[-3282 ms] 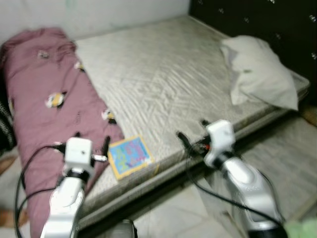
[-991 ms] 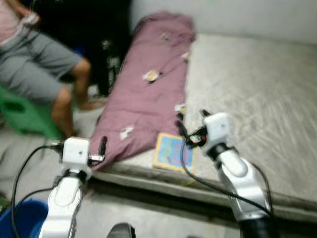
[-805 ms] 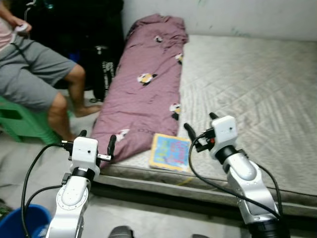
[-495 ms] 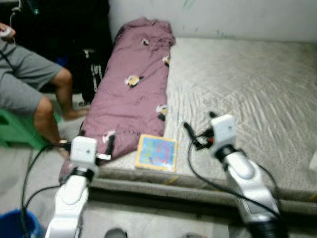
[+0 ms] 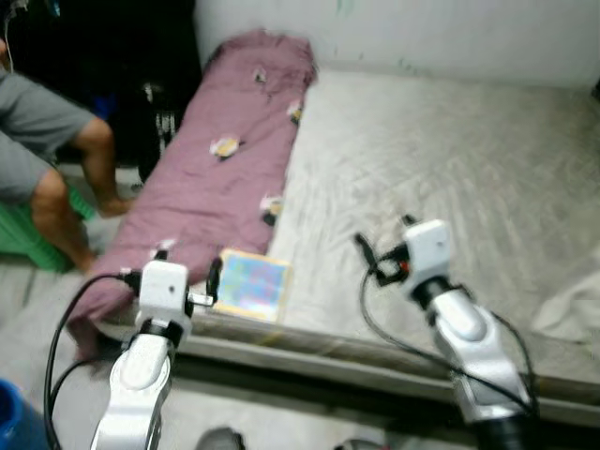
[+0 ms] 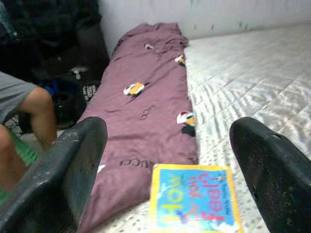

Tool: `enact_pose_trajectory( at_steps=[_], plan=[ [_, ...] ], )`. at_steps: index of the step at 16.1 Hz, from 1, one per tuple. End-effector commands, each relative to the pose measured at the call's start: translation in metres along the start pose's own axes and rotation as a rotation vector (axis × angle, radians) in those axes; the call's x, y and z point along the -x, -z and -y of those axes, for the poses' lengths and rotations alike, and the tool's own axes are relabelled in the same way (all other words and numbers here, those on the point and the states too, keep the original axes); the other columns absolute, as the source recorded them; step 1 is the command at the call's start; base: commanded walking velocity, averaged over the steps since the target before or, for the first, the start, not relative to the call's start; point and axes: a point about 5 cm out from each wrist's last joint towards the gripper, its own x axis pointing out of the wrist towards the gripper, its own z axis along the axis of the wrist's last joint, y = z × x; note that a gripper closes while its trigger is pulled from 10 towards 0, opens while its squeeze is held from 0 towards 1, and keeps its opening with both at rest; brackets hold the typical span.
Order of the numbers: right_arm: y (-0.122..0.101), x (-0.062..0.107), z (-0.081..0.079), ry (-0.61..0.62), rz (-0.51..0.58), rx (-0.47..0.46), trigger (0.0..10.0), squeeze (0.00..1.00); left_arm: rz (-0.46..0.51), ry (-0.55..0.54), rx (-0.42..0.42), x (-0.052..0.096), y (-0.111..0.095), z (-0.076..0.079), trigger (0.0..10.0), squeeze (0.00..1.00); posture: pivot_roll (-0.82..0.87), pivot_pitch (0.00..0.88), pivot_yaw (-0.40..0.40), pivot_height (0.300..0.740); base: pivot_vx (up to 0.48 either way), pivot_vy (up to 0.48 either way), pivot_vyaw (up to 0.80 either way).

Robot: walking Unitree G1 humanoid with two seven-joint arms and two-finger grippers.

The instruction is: Clean up the room

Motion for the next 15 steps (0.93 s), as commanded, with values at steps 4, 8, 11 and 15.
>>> enact_pose_trajectory(
  at_steps=[4,8,11,15],
  plan=[
    [-0.005,-0.006,-0.007,0.004,0.029,-0.04,10.0,0.0,-0.016,-0.11,0.012,-0.006,-0.001,-0.023,10.0,0.0,0.01,0.044,-0.011,0.74,0.0,-0.085,0.0],
    [-0.003,-0.019,-0.008,0.089,0.007,-0.08,10.0,0.0,-0.013,-0.089,0.093,-0.026,-0.004,-0.032,10.0,0.0,0.03,0.026,-0.007,0.74,0.0,0.0,0.0],
    [-0.001,-0.023,-0.015,0.085,0.002,-0.096,10.0,0.0,0.02,-0.023,0.001,-0.042,-0.006,-0.035,10.0,0.0,0.03,0.008,-0.006,0.74,0.0,0.0,0.0],
    [0.004,-0.025,-0.008,0.115,-0.015,-0.076,10.0,0.0,0.011,0.047,-0.009,-0.056,-0.009,-0.028,10.0,0.0,0.02,0.0,-0.017,0.74,0.0,0.0,0.0]
  ],
)
